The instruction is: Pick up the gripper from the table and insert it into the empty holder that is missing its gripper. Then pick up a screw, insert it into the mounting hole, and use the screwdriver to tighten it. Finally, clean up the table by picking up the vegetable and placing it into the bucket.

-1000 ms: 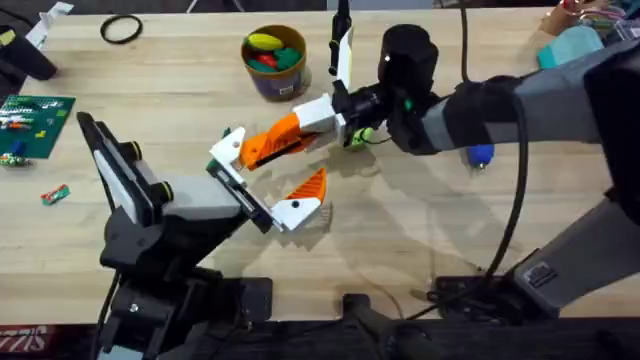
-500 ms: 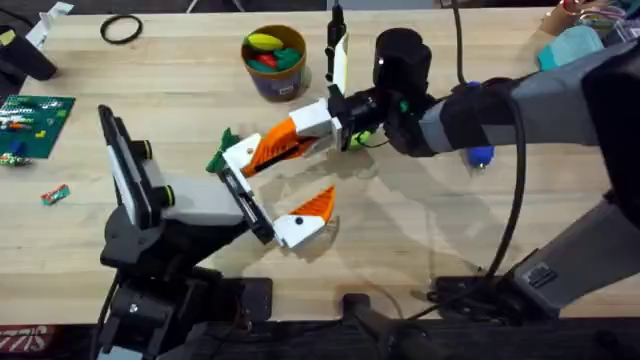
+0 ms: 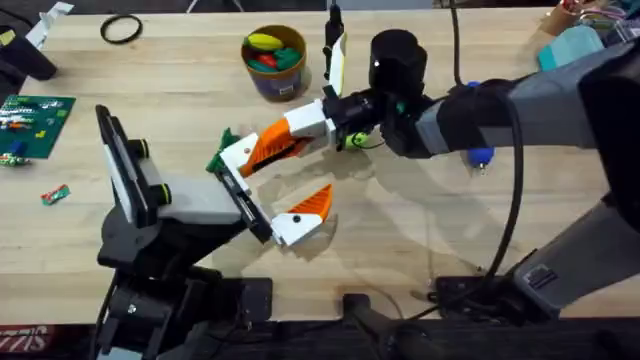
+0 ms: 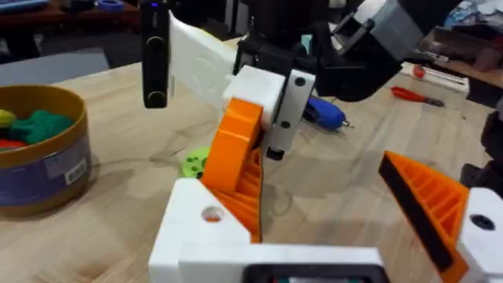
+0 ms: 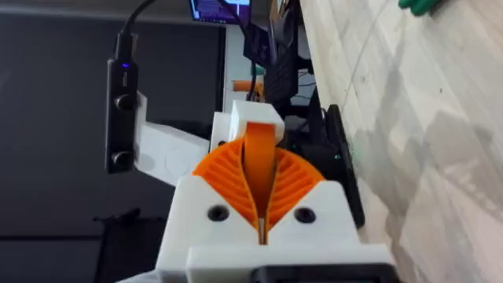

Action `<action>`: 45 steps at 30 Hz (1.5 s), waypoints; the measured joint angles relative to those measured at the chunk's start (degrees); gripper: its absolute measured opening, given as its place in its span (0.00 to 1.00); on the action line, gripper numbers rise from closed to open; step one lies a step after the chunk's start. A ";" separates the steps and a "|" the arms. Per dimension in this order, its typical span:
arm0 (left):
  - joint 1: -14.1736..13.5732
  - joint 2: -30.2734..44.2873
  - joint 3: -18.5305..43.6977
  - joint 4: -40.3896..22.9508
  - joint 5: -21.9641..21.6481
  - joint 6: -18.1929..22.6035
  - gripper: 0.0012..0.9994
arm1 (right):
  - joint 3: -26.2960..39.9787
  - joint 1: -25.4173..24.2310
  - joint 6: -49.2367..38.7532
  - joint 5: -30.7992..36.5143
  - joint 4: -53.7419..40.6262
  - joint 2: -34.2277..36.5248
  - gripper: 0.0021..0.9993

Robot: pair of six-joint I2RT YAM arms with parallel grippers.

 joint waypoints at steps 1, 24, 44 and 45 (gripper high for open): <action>0.24 -0.01 0.09 -0.08 -0.49 0.08 0.99 | 0.33 0.28 -0.51 0.94 -0.16 0.01 0.01; -1.47 -0.01 0.20 -0.55 3.86 0.05 0.99 | 1.15 5.89 -1.98 2.36 -0.21 0.57 0.81; -1.49 0.01 0.20 -0.79 7.87 0.07 0.99 | 1.33 -2.00 -2.11 -1.16 -0.20 0.60 1.00; -1.49 -0.01 0.20 -0.79 7.87 0.07 0.99 | 1.33 -2.60 -2.11 -1.77 -0.20 0.60 1.00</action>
